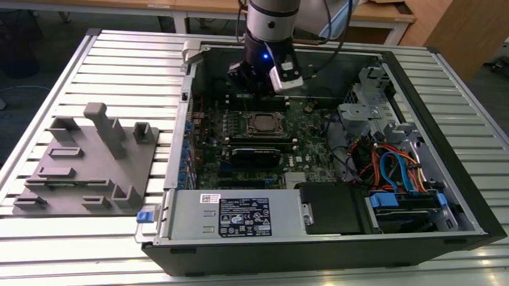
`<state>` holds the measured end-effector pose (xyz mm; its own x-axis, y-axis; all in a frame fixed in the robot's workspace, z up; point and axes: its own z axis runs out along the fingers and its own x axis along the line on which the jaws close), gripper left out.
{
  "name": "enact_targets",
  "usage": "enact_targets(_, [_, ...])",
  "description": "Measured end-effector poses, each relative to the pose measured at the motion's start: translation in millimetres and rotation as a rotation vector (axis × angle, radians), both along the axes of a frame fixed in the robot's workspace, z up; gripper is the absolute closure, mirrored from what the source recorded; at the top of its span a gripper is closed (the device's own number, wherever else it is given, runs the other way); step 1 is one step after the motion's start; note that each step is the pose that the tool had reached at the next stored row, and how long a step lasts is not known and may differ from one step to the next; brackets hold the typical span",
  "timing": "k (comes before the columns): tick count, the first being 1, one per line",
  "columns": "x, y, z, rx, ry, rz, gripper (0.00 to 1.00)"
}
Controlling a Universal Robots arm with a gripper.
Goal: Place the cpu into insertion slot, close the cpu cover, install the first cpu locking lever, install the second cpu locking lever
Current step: 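Install the first cpu locking lever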
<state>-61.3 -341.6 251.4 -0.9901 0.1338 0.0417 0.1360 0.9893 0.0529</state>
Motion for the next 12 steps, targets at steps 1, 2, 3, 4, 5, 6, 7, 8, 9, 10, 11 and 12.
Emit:
enact_targets(1, [0.0,0.0,-0.4,-0.0001,0.0,0.011,0.9])
enact_targets(2, [-0.2,0.0,-0.5,-0.0002,-0.0003,0.015,0.9])
enact_targets(3, [-1.5,-0.1,-0.7,-0.0001,-0.0014,0.015,0.9])
enact_targets(4, [-3.9,-0.1,-0.8,-0.0001,-0.003,0.015,0.9])
enact_targets(5, [-7.3,0.0,-0.9,0.0,-0.0048,0.015,0.9])
enact_targets(6, [-11.3,0.0,-0.9,-0.0001,-0.0068,0.015,0.9])
enact_targets(7, [-14.4,0.0,-0.9,-0.0001,-0.0091,0.015,0.9])
enact_targets(8, [-16.8,0.0,-0.9,-0.0002,-0.0111,0.015,0.9])
enact_targets(9, [-18.9,0.0,-0.9,-0.0002,-0.0125,0.015,0.9])
enact_targets(10, [-20.8,0.0,-0.9,0.0,-0.0138,0.015,0.9])
enact_targets(11, [-22.5,0.0,-0.9,-0.0002,-0.0152,0.016,0.9])
enact_targets(12, [-24.3,0.0,-0.9,-0.0002,-0.0164,0.016,0.9])
